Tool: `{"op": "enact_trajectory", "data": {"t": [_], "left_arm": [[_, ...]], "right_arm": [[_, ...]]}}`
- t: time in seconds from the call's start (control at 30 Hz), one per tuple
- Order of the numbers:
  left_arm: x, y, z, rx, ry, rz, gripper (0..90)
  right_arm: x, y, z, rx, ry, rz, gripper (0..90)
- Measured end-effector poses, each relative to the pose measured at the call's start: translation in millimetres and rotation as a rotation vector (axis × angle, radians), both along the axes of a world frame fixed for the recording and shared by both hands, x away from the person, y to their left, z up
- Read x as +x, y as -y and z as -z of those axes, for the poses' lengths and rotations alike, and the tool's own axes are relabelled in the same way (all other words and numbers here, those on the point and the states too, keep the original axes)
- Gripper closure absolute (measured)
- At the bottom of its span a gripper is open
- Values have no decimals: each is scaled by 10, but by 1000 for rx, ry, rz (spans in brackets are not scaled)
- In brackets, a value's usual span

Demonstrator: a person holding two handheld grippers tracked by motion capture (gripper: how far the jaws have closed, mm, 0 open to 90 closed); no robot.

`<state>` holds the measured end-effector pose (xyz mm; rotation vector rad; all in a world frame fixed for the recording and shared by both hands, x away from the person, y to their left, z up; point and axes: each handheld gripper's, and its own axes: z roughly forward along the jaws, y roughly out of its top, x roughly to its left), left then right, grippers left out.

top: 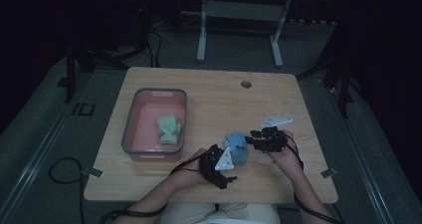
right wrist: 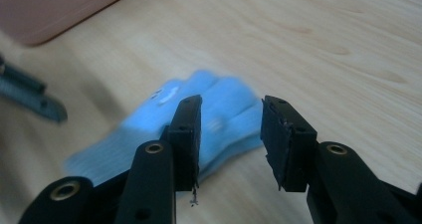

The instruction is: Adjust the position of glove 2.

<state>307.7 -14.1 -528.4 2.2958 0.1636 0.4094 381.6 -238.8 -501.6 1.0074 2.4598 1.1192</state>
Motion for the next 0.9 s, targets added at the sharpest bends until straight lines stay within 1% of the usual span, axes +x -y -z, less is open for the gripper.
{"op": "enact_trajectory", "data": {"t": [0.03, 0.07, 0.1, 0.13, 0.17, 0.2, 0.27, 0.3, 0.33, 0.37, 0.4, 0.43, 0.47, 0.5, 0.53, 0.57, 0.6, 0.67, 0.7, 0.77, 0.8, 0.83, 0.87, 0.9], "left_arm": [[27, 21, -4, 2, 10, 10, 211], [70, 55, -6, 7, 23, 22, 219], [96, 73, -7, 19, 31, 25, 247], [153, 108, 0, 19, 34, 36, 270], [153, 108, 0, 19, 34, 36, 299], [203, 148, 18, 33, 39, 46, 318], [224, 169, 31, 40, 33, 54, 349], [257, 213, 56, 65, 38, 61, 360], [257, 213, 56, 65, 38, 61, 366], [291, 246, 74, 84, 30, 70, 377], [308, 262, 82, 99, 33, 70, 382], [308, 262, 82, 99, 33, 70, 382], [332, 282, 94, 116, 30, 74, 386], [341, 288, 100, 122, 29, 73, 399], [341, 288, 100, 122, 29, 73, 420], [351, 301, 127, 143, 27, 84, 445], [355, 307, 146, 156, 29, 85, 459], [359, 309, 159, 159, 27, 88, 485], [359, 309, 159, 159, 27, 88, 485], [381, 303, 159, 162, 25, 82, 503], [385, 296, 162, 160, 22, 82, 523], [385, 296, 162, 160, 22, 82, 543], [393, 287, 164, 156, 15, 82, 543], [405, 267, 170, 149, 4, 83, 597]], "right_arm": [[39, 16, -1, 7, -4, 19, 595], [62, 22, 1, 14, -10, 30, 591], [105, 31, 8, 28, -23, 53, 585], [128, 34, 15, 36, -26, 65, 582], [171, 24, 32, 39, -35, 81, 573], [191, 9, 48, 36, -42, 91, 565], [207, -8, 68, 31, -48, 96, 561], [233, -49, 115, 24, -60, 97, 552], [233, -49, 115, 24, -60, 97, 552], [255, -91, 167, 16, -78, 103, 544], [266, -107, 192, 14, -88, 106, 537], [275, -121, 217, 8, -99, 112, 529], [279, -126, 238, 8, -104, 116, 525], [280, -123, 255, 14, -113, 120, 522], [280, -123, 255, 14, -113, 120, 522], [270, -108, 284, 15, -131, 131, 515], [267, -102, 294, 16, -135, 134, 515], [261, -100, 305, 15, -142, 142, 512], [256, -101, 316, 14, -152, 145, 512], [241, -116, 360, 14, -174, 146, 484], [236, -125, 376, 12, -190, 143, 472], [236, -125, 376, 12, -190, 143, 472], [229, -135, 393, 3, -196, 144, 464], [221, -135, 412, 6, -200, 146, 463]]}}
